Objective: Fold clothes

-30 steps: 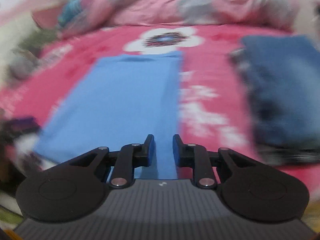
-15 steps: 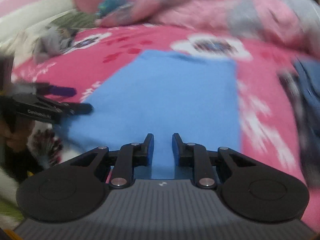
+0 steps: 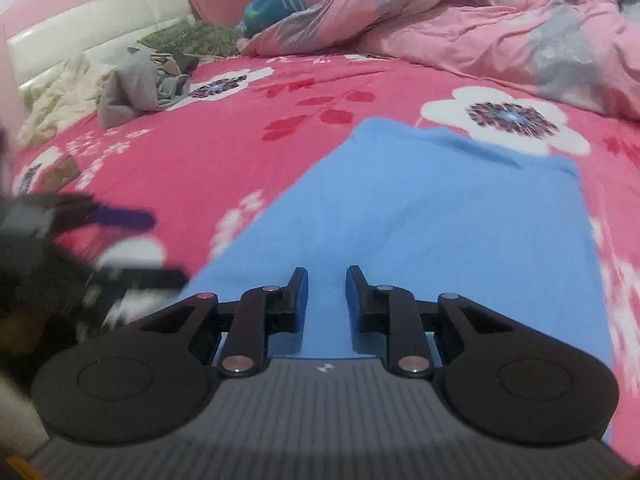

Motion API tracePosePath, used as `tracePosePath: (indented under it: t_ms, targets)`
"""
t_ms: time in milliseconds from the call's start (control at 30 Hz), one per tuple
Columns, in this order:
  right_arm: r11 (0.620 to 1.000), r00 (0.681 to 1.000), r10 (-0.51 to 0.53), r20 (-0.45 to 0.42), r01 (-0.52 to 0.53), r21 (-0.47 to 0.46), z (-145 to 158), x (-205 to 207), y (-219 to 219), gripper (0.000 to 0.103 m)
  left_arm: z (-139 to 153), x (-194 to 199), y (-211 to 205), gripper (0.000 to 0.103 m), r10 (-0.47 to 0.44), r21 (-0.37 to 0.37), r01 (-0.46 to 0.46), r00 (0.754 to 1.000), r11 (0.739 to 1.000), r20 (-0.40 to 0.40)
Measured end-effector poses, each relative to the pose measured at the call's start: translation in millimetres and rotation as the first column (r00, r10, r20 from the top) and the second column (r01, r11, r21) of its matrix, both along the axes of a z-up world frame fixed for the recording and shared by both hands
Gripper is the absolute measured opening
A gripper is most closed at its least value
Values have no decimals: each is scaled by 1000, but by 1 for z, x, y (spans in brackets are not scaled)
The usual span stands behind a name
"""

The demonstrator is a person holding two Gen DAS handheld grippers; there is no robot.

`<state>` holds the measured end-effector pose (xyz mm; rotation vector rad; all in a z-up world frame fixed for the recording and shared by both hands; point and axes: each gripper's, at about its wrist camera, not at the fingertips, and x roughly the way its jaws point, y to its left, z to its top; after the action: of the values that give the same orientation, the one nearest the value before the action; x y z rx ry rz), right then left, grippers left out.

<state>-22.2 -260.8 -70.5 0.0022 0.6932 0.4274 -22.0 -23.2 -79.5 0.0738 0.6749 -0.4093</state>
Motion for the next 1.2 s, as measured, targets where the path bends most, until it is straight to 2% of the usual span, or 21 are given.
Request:
tracePosePath:
  t_ms: [133,200,333,433,500,600,633,700,800,867,933,1067,1133,1200]
  targets:
    - [997,996,-69,-50,69,15,17,-42,-26,21,1,-4,3,96,-11,6,11,1000,1000,12]
    - [996,996,-91,-14,91,-3,24,-44,-19,22,3,-6,6,96,3,5,-3,1000,1000,15]
    - [1000,998,11,63,-12,17,22,-33,16,22,13,-15,9,96,31,10,-31,999,999,44]
    - [996,996,81,33,-80,-38,-1,-36,42,22,19,-22,8,96,30,25,-32,997,999,68]
    - [994,994,100,48,-98,-54,-9,-57,49,22,21,-25,6,96,15,28,-17,997,999,82]
    - [993,993,114,-14,-114,-6,-6,-77,37,20,21,-25,-5,96,-37,29,35,995,999,92]
    - [996,996,90,-19,-90,3,-3,-79,32,20,21,-25,-11,96,-56,37,53,994,998,97]
    - [1000,1000,21,23,-21,-2,7,-81,19,20,18,-25,-25,96,-102,64,95,988,993,112]
    - [996,991,-82,108,79,29,21,-80,-3,21,7,-26,-47,96,-158,147,143,982,979,102]
    - [994,988,-113,104,113,9,14,-78,-15,20,-1,-26,-54,96,-156,177,139,984,974,87]
    - [986,987,-146,65,151,-69,-1,-81,-27,18,-3,-24,-53,96,-142,158,130,987,979,70]
    - [973,975,-222,5,221,-67,-3,-107,-57,19,-4,-19,-41,98,-118,98,116,993,988,20]
    - [960,965,-263,21,264,-93,4,-114,-66,19,-4,-18,-39,98,-116,94,114,993,989,15]
    - [959,960,-276,54,278,-47,14,-112,-73,19,-4,-19,-39,98,-117,102,114,993,988,17]
